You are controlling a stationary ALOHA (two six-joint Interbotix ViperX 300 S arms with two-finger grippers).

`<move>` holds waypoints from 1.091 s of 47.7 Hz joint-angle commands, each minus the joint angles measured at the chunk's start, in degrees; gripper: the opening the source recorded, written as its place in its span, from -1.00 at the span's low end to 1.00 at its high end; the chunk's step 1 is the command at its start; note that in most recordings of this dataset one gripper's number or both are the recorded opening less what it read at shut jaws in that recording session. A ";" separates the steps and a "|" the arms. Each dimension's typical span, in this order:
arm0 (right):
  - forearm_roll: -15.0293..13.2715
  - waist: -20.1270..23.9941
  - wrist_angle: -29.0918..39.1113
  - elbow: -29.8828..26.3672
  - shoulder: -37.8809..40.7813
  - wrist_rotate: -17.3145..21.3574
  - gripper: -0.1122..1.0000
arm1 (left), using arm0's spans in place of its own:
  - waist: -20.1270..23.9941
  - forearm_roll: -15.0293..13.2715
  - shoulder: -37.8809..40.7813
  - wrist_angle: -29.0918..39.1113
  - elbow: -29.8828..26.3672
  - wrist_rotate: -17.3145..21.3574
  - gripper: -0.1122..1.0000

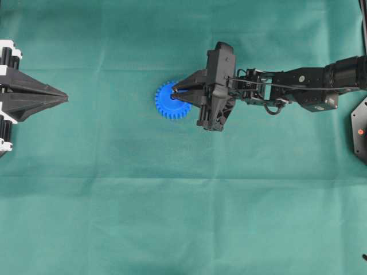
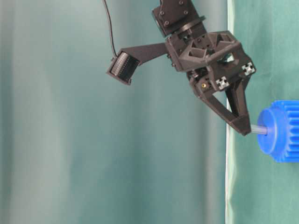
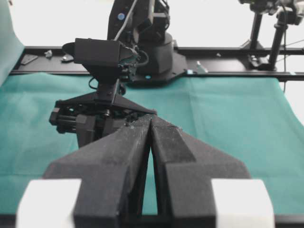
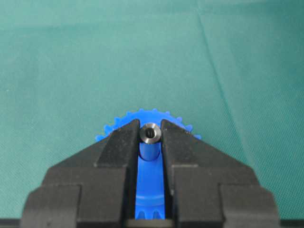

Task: Insert the shaft placed at a random location into the center hole of the medium gear at another random location.
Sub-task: 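Align and lower the shaft into the gear's center hole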

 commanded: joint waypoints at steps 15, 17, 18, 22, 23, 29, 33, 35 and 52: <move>0.18 0.09 -0.97 -1.67 1.85 -0.26 -0.56 | -0.09 0.09 0.44 -0.26 -1.05 0.00 -0.80; 0.18 0.09 -0.97 -1.67 2.02 -0.26 -0.56 | -0.09 0.09 0.44 -0.26 -1.05 0.00 -0.80; 0.18 0.09 -0.97 -1.76 2.11 -0.26 -0.55 | -0.09 0.09 0.44 -0.26 -1.05 0.00 -0.80; 0.18 0.09 -0.97 -1.85 2.29 -0.26 -0.55 | -0.09 0.18 0.44 -0.26 -0.97 0.00 -0.80; 0.18 0.09 -0.97 -1.93 2.37 -0.26 -0.56 | -0.09 0.09 0.44 -0.26 -1.05 0.00 -0.80; 0.00 0.18 -0.70 -1.93 2.37 -0.26 -0.55 | -0.09 0.09 0.44 -0.26 -1.05 0.09 -0.80; 0.00 0.18 -0.62 -1.85 2.37 -0.26 -0.56 | -0.09 0.18 0.44 -0.26 -0.97 0.09 -0.80; 0.00 0.18 -0.62 -1.85 2.37 -0.26 -0.55 | -0.09 0.18 0.44 -0.26 -1.05 0.09 -0.80; 0.00 0.26 -0.88 -1.93 1.93 -0.26 0.06 | -0.09 0.09 0.44 -0.26 -1.05 0.00 -0.80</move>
